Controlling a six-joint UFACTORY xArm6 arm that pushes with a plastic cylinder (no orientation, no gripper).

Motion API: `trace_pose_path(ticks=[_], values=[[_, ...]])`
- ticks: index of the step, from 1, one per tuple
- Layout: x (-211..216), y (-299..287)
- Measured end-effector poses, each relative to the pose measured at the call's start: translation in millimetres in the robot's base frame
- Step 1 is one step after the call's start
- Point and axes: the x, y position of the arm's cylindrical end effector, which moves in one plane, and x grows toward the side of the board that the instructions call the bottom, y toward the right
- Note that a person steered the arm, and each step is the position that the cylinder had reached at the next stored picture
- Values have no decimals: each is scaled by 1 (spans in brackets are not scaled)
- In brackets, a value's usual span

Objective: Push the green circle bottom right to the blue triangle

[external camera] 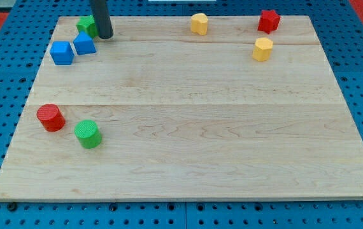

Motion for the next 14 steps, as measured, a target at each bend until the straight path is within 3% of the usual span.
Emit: trace_pose_path(ticks=[1,3,4,6,7,8,9,10,11,13,14], values=[[47,22],[63,38],[104,68],[141,260],[129,355],[130,289],[127,149],[177,24],[194,-61],[235,-71],[264,-46]])
